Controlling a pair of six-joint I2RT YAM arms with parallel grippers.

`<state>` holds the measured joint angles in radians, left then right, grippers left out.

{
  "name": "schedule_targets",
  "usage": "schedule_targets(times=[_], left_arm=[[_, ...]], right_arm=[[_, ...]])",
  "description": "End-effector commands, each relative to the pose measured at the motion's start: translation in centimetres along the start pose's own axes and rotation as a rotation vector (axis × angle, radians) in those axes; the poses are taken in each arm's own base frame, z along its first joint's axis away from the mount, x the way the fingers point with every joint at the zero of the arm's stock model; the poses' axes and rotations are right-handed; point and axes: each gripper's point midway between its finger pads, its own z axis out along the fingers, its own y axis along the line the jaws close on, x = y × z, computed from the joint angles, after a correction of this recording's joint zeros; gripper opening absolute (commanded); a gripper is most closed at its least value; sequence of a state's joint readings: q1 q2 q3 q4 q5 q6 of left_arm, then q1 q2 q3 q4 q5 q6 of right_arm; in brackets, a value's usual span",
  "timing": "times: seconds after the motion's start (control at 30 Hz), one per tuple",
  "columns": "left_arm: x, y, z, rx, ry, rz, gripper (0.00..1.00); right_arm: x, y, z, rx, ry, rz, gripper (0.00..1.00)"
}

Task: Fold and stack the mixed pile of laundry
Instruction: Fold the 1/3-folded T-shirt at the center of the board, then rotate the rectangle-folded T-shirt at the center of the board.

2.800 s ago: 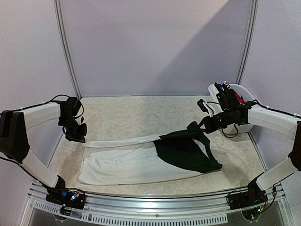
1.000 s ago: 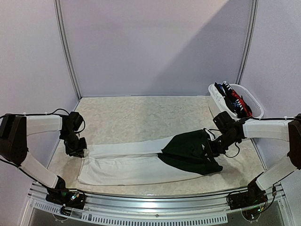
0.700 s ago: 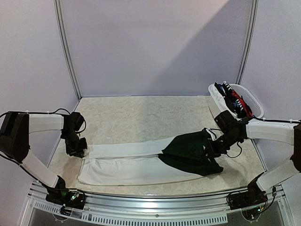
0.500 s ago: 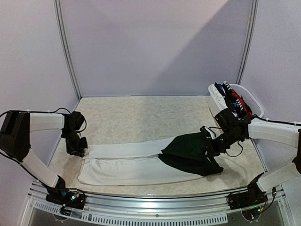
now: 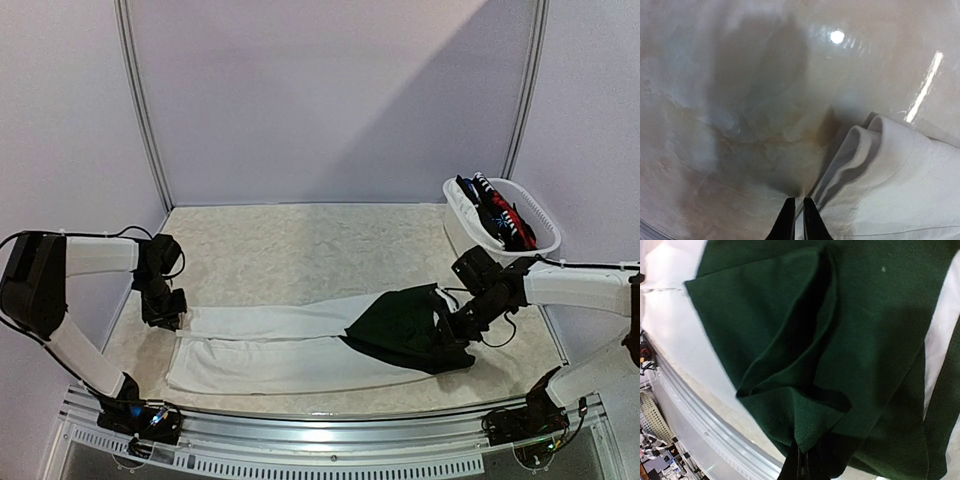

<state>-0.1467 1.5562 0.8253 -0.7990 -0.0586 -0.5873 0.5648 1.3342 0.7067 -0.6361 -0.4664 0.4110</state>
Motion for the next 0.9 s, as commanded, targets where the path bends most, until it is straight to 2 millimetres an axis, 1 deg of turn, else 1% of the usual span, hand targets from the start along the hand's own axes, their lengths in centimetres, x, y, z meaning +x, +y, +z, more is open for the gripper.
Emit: schedule_targets(times=[0.0,0.1,0.23,0.3,0.4,0.43,0.5,0.6,0.7,0.77,0.87], left_arm=[[-0.9,-0.4,-0.7,-0.005,-0.025,0.027,0.06],[-1.1,-0.4,-1.2,-0.005,-0.04,0.028,0.06],[-1.3,-0.3,-1.8,-0.004,-0.058,0.03,0.07],[-1.5,-0.2,-2.2,-0.006,-0.068,0.031,0.08],[-1.6,0.0,-2.8,-0.01,-0.085,0.034,0.11],[-1.6,0.1,-3.0,-0.009,-0.091,0.034,0.13],[-1.7,0.3,-3.5,-0.015,-0.106,0.034,0.2],[-1.8,0.6,-4.3,-0.017,-0.132,0.032,0.3],[-1.8,0.7,-4.9,-0.012,-0.15,0.031,0.35],[-1.9,0.7,-5.2,-0.01,-0.16,0.031,0.36],[-1.9,0.7,-5.5,-0.005,-0.163,0.032,0.36]], right_arm=[[1.0,-2.5,1.3,0.121,0.058,0.063,0.02],[1.2,-3.4,1.8,0.165,0.097,0.098,0.13],[1.5,-3.1,1.7,0.16,0.127,0.114,0.24],[1.4,-2.4,1.1,0.138,0.121,0.106,0.3],[1.1,-0.8,-0.2,0.08,0.091,0.088,0.38],[1.0,-0.2,-0.7,0.06,0.081,0.089,0.4],[0.6,0.8,-1.8,0.031,0.051,0.08,0.46],[-0.5,2.3,-3.4,0.001,-0.008,0.057,0.52],[-2.1,3.6,-4.4,-0.031,-0.06,0.031,0.57],[-3.5,3.7,-4.6,-0.012,-0.095,0.027,0.59],[-5.7,2.8,-4.2,0.062,-0.137,0.056,0.59]])
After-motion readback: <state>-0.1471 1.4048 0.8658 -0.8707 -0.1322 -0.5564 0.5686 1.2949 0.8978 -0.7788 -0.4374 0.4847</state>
